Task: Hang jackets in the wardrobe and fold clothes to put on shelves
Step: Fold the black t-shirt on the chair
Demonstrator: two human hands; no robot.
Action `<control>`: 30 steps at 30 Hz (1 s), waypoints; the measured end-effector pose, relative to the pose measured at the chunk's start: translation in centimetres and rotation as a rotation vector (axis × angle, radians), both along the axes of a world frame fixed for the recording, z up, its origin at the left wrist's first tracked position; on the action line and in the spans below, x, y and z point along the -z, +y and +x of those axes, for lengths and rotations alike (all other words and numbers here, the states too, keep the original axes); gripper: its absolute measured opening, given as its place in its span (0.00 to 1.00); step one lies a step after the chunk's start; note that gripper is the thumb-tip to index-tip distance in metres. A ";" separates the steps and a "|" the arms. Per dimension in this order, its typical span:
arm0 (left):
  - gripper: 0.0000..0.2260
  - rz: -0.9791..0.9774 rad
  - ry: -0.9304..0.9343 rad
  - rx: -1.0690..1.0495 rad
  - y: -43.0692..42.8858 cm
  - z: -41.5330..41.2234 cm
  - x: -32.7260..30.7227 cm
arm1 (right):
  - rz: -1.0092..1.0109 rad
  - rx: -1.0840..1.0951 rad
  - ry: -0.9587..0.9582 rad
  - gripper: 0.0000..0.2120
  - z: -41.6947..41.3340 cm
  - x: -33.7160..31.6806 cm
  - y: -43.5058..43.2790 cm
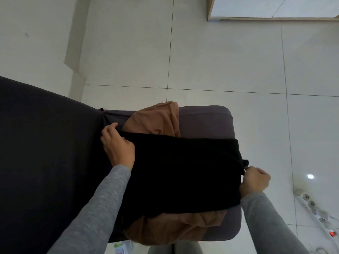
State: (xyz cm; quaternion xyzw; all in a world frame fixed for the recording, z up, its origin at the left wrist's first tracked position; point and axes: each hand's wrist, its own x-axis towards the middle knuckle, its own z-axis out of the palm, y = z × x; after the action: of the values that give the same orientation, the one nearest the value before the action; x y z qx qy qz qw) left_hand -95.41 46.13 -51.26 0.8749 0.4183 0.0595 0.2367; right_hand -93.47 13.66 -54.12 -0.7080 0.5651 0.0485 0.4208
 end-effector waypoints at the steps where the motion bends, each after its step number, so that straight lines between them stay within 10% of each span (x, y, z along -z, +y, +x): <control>1: 0.18 0.035 -0.026 0.097 -0.3 0.0 -0.1 | -0.074 -0.042 -0.058 0.15 0.2 -0.4 0.5; 8: 0.17 -0.061 -0.005 0.690 -1.5 0.4 1.1 | -0.129 -0.911 -0.298 0.12 2.6 -1.2 4.4; 18: 0.12 0.053 -0.010 0.726 -1.0 1.3 1.5 | -0.238 -1.000 -0.087 0.04 4.1 -1.3 4.2; 25: 0.19 0.163 -0.031 0.914 -3.3 -2.0 2.0 | -0.372 -1.292 -0.453 0.19 0.1 -0.5 5.7; 30: 0.30 0.099 0.260 0.749 -1.3 -3.9 3.1 | -0.381 -1.385 -0.247 0.27 -2.8 1.5 5.4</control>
State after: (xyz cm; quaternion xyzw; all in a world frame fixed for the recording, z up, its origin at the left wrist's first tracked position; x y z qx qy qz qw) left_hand -99.33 44.82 -54.33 0.9775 0.0936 -0.1221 0.1445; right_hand -96.29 19.02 -55.65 -0.9645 -0.0656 0.1244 0.2236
